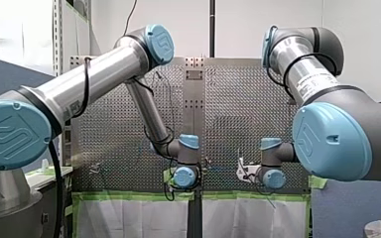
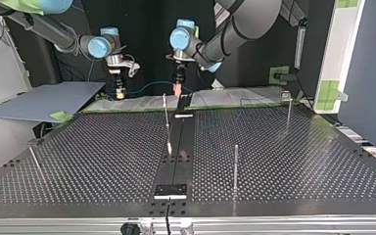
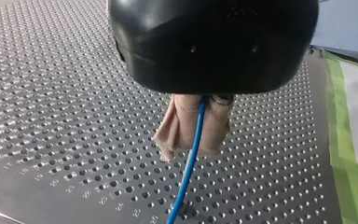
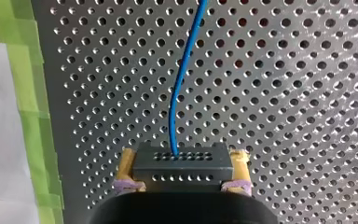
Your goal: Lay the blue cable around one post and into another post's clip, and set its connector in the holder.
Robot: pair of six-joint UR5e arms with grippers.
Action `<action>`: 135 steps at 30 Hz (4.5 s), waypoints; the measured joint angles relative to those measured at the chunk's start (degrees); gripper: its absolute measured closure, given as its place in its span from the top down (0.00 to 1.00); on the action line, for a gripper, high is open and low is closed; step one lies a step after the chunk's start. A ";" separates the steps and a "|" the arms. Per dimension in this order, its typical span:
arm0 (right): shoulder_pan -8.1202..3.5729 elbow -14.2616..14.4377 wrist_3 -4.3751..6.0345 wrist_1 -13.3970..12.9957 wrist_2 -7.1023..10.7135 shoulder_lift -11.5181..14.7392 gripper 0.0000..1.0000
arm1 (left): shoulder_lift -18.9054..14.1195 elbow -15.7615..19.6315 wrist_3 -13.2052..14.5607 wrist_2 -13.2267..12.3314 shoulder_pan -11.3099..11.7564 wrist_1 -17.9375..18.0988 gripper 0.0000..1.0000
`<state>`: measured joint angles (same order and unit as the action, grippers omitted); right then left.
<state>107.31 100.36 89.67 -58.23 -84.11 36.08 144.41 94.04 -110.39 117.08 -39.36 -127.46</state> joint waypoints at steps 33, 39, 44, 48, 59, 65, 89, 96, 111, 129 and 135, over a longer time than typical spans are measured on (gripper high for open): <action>-0.49 -2.94 -0.06 0.99 0.97 -0.50 0.00 | 2.02 -6.16 -1.11 -0.94 3.91 -3.37 0.05; -0.49 -3.29 -0.12 1.04 1.11 -0.58 0.00 | 2.69 -8.17 -1.14 -1.08 4.27 -5.21 0.05; -0.50 -3.44 -0.10 0.83 1.13 -0.59 0.00 | 2.82 -8.85 -1.17 -1.34 4.73 -6.04 0.05; -0.50 -3.66 -0.15 0.80 1.16 -0.66 0.00 | 2.97 -9.32 -1.16 -1.50 5.19 -6.64 0.05; -0.63 -4.92 -0.10 1.41 1.13 -0.81 0.00 | 4.53 -11.08 -1.52 -1.98 6.05 -7.86 0.05; -0.81 -5.82 -0.08 1.99 1.11 -0.86 0.00 | 4.58 -11.91 -1.72 -2.23 6.28 -7.97 0.05; -2.72 -7.58 -0.46 4.47 1.31 -1.22 0.00 | 4.50 -12.63 0.34 -2.89 7.03 -11.12 0.97; -2.70 -7.59 -0.70 5.35 1.31 -1.31 0.00 | 4.22 -12.66 3.34 -2.46 7.26 -15.72 1.00; -2.73 -7.60 -0.79 5.66 1.31 -1.47 0.00 | -0.95 -9.16 9.16 -5.24 5.39 -25.40 1.00; -2.89 -7.60 -0.57 5.92 1.48 -1.56 0.00 | -7.59 -2.81 9.89 -7.74 3.87 -25.93 1.00; -2.92 -7.59 -0.42 5.81 1.48 -1.57 0.00 | -10.01 -2.39 9.80 -8.31 3.43 -26.27 1.00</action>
<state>104.39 92.77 89.25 -52.42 -82.62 34.51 134.39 91.65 -100.58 108.77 -35.93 -153.73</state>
